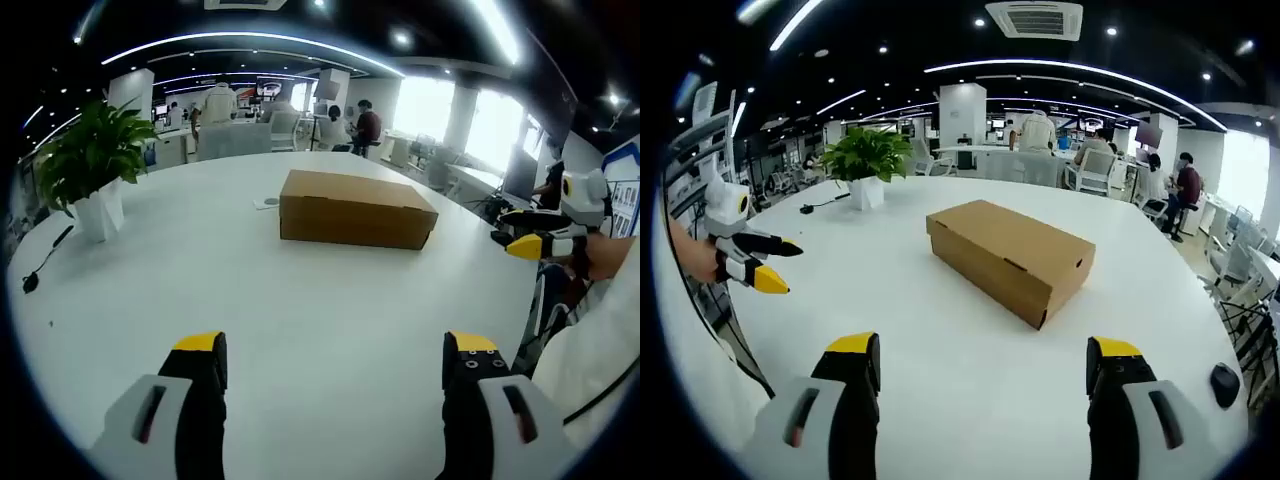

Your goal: Operate the shoe box by opening the lid, removing the specified soft item, and placing it in the target area until the item is outside and the box remains undamaged.

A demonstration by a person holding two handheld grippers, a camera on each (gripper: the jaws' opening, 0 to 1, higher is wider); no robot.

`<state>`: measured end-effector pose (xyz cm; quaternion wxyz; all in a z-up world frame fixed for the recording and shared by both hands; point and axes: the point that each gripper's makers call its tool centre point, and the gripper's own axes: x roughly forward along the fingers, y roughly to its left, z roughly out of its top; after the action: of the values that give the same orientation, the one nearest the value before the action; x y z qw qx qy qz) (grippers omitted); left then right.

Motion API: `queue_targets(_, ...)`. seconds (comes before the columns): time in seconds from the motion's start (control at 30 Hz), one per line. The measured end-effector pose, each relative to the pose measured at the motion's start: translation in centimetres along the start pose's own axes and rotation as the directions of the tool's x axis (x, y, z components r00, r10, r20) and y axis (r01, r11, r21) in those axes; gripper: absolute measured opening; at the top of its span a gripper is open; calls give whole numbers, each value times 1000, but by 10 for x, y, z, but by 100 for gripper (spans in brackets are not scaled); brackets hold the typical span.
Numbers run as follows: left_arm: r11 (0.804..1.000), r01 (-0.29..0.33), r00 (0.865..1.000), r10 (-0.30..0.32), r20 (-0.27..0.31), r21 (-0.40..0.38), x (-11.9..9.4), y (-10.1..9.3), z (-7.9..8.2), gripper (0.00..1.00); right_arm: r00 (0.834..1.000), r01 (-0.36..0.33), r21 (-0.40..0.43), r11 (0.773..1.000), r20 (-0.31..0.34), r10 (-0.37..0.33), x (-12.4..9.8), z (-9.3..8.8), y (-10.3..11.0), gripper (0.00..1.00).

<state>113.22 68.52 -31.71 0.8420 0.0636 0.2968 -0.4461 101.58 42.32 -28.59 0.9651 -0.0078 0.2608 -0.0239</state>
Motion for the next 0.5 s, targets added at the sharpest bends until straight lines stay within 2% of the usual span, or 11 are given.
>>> queue_targets(0.2,1000,3,1000,-3,2,5,0,-1,0,97,1000,-7,-10,1000,9,7,0,3,1,90)
queue_targets(0.43,1000,11,1000,-11,6,12,2,-5,2,99,1000,-5,-6,1000,20,5,-3,5,0,90)
queue_targets(0.5,1000,13,1000,-13,6,14,2,-6,2,99,1000,-8,0,1000,20,8,-3,4,0,93)
